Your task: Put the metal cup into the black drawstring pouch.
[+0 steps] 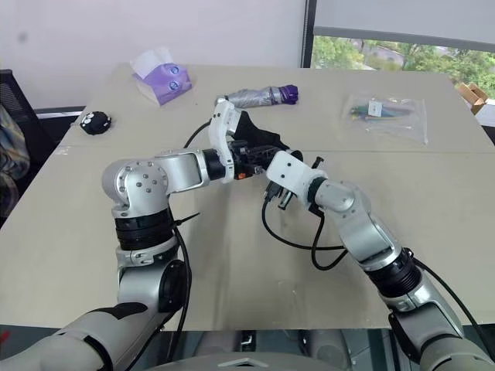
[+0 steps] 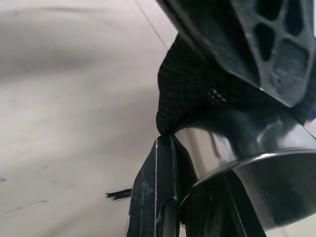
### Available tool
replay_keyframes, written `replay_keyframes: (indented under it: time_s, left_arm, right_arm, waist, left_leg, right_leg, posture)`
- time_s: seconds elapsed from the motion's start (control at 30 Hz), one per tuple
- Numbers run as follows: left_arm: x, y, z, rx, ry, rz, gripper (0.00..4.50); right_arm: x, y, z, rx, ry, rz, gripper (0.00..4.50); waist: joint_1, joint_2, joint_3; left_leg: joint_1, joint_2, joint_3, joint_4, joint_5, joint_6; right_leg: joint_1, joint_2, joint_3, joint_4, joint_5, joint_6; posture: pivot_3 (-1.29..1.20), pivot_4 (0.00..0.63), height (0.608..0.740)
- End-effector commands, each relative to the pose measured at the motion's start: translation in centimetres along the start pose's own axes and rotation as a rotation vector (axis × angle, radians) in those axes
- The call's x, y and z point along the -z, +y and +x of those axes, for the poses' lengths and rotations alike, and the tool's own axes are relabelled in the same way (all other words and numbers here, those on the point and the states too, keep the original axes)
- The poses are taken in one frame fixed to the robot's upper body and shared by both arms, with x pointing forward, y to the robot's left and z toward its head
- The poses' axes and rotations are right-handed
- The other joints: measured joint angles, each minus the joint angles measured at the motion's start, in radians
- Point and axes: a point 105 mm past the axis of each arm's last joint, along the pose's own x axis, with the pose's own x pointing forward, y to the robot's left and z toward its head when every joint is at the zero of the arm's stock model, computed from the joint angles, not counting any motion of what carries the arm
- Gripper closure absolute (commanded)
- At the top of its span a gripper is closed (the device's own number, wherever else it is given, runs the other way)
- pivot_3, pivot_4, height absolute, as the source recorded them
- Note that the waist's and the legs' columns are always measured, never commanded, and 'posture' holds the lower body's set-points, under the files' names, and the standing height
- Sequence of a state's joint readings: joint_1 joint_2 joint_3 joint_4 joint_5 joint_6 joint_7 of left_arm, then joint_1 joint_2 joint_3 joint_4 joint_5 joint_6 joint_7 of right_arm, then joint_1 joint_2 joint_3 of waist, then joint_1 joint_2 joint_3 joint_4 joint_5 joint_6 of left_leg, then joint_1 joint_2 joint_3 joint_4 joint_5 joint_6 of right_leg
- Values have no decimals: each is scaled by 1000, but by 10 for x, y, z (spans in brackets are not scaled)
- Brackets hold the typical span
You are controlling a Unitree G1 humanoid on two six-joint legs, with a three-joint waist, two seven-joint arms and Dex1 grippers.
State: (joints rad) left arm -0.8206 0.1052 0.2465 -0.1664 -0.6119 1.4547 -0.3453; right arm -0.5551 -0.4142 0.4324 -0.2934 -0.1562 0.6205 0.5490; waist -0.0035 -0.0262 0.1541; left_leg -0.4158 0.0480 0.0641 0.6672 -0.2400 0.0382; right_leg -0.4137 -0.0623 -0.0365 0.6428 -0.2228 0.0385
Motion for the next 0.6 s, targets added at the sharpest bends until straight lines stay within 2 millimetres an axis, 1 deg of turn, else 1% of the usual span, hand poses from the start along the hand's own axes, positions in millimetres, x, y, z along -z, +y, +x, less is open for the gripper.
replay_keyframes:
  time_s: [0.03, 0.13, 0.17, 0.2, 0.27, 0.37, 0.5, 0.6]
  left_arm:
    - [-4, -12, 1, 47, -16, 16, 4500]
    - [-5, -10, 0, 39, -27, 8, 4500]
    - [-6, -9, -1, 34, -34, 4, 4500]
    - [-6, -7, -3, 26, -42, 0, 4500]
    - [-7, -5, -5, 16, -53, -4, 4500]
    - [-9, 1, -9, -1, -66, -5, 4500]
    - [-12, 5, -14, -12, -80, 0, 4500]
    - [-15, 4, -17, 7, -92, 11, 4500]
  right_arm:
    - [-30, -10, 4, 44, -121, -93, 4462]
    - [-37, -25, 7, 142, -181, -18, 4462]
    - [-39, -31, 7, 181, -210, 35, 4462]
    - [-40, -37, 4, 223, -257, 130, 4462]
    - [-40, -45, 1, 271, -319, 252, 4462]
    - [-47, -45, -4, 247, -448, 395, 4462]
    - [-52, -43, -9, 211, -560, 488, 4462]
    - [-52, -40, -11, 182, -607, 541, 4462]
  waist:
    - [-1, 0, 0]
    - [-5, 0, 0]
    - [-6, 0, 0]
    - [-7, 0, 0]
    - [-7, 0, 0]
    - [-6, 0, 0]
    - [-9, 0, 1]
    - [-9, 0, 1]
  left_leg:
    - [0, 0, 0, 0, 0, 0]
    - [0, 0, 0, 0, 0, 0]
    - [0, 0, 0, 0, 2, -3]
    - [0, 0, 0, 0, 2, -3]
    - [0, 0, 0, -1, 2, -3]
    - [0, 0, 0, -1, 2, -4]
    - [0, 0, 0, -1, 1, -3]
    - [0, 0, 0, -1, 1, -3]
  right_leg:
    - [0, 0, 0, 0, 0, 0]
    - [0, 0, 0, 0, 0, 0]
    - [0, 0, 0, 0, 0, 0]
    - [0, 0, 0, 0, 0, 0]
    - [0, 0, 0, 0, 0, 0]
    - [0, 0, 0, 0, 0, 0]
    - [0, -1, 0, 0, 0, 0]
    - [0, -1, 0, 0, 0, 0]
  posture:
    - [0, 150, 740]
    - [0, 150, 740]
    - [0, 150, 740]
    - [0, 150, 740]
    - [0, 150, 740]
    - [0, 150, 740]
    - [0, 150, 740]
    - [0, 150, 740]
